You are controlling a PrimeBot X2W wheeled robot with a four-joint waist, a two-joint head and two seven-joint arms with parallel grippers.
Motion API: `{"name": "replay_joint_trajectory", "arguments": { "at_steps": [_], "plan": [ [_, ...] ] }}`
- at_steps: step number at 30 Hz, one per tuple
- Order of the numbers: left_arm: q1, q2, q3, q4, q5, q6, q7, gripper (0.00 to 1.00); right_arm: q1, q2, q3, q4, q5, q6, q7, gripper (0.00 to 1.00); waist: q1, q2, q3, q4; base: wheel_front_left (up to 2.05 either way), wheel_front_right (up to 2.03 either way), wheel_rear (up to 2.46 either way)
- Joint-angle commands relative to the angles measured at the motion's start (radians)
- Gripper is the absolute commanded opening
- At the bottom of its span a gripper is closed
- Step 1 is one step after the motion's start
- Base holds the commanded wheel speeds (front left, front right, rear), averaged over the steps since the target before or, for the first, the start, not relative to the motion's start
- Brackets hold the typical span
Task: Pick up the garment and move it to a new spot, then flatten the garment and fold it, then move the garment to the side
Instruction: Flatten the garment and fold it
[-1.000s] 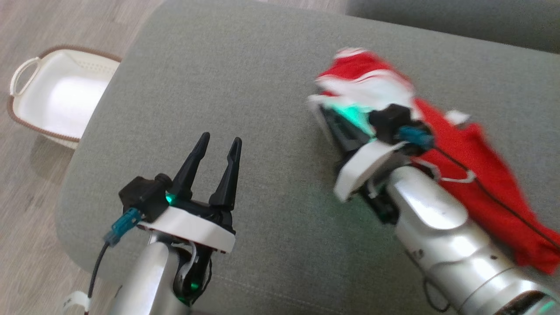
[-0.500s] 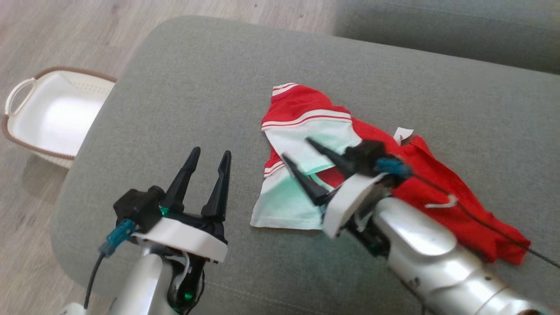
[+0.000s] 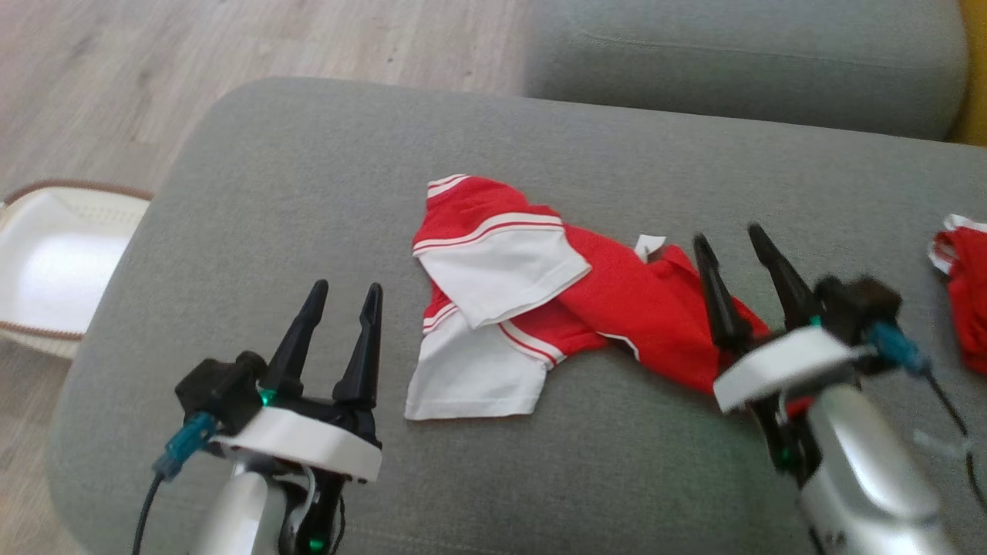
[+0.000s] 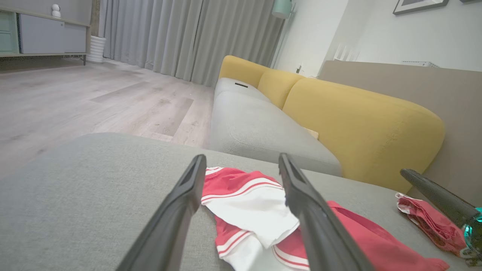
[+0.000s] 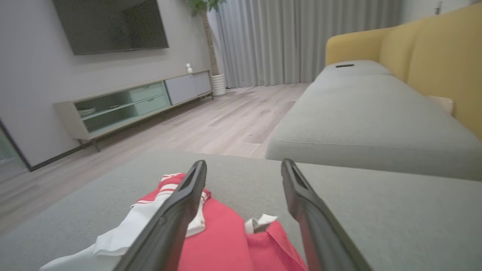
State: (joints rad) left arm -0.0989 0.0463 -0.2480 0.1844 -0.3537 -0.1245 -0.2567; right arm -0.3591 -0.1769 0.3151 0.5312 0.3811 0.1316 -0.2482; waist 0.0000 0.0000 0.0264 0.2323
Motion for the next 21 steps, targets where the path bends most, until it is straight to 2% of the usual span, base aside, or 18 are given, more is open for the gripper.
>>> {"name": "replay_joint_trajectory", "arguments": {
  "at_steps": [1, 4, 8, 16, 21],
  "plan": [
    [-0.025, 0.004, 0.031, -0.037, 0.009, -0.006, -0.005, 1.00, 0.005, 0.026, 0.000, -0.046, -0.014, -0.001, -0.013, 1.00, 0.0000, 0.0000, -0.007, -0.013, 0.00, 0.00, 0.00],
    [-0.012, 0.004, 0.031, -0.034, 0.011, -0.006, -0.005, 1.00, 0.106, 0.070, -0.088, -0.117, -0.061, -0.001, -0.013, 1.00, 0.0000, 0.0000, -0.012, -0.028, 0.00, 0.00, 0.00],
    [-0.004, 0.004, 0.030, -0.033, 0.009, -0.006, -0.005, 1.00, 0.186, 0.103, -0.142, -0.180, -0.110, -0.001, -0.008, 1.00, 0.0000, 0.0000, -0.008, -0.039, 0.00, 0.00, 0.00],
    [-0.022, 0.004, -0.002, -0.034, 0.000, -0.006, -0.005, 1.00, 0.166, 0.120, -0.131, -0.253, -0.188, -0.001, 0.080, 1.00, 0.0000, 0.0000, 0.043, -0.011, 0.00, 0.00, 0.00],
    [-0.047, 0.004, -0.035, -0.029, -0.016, -0.006, -0.005, 1.00, 0.077, 0.113, -0.069, -0.212, -0.199, -0.001, 0.165, 1.00, 0.0000, 0.0000, 0.102, 0.036, 0.00, 0.00, 0.00]
  ]
}}
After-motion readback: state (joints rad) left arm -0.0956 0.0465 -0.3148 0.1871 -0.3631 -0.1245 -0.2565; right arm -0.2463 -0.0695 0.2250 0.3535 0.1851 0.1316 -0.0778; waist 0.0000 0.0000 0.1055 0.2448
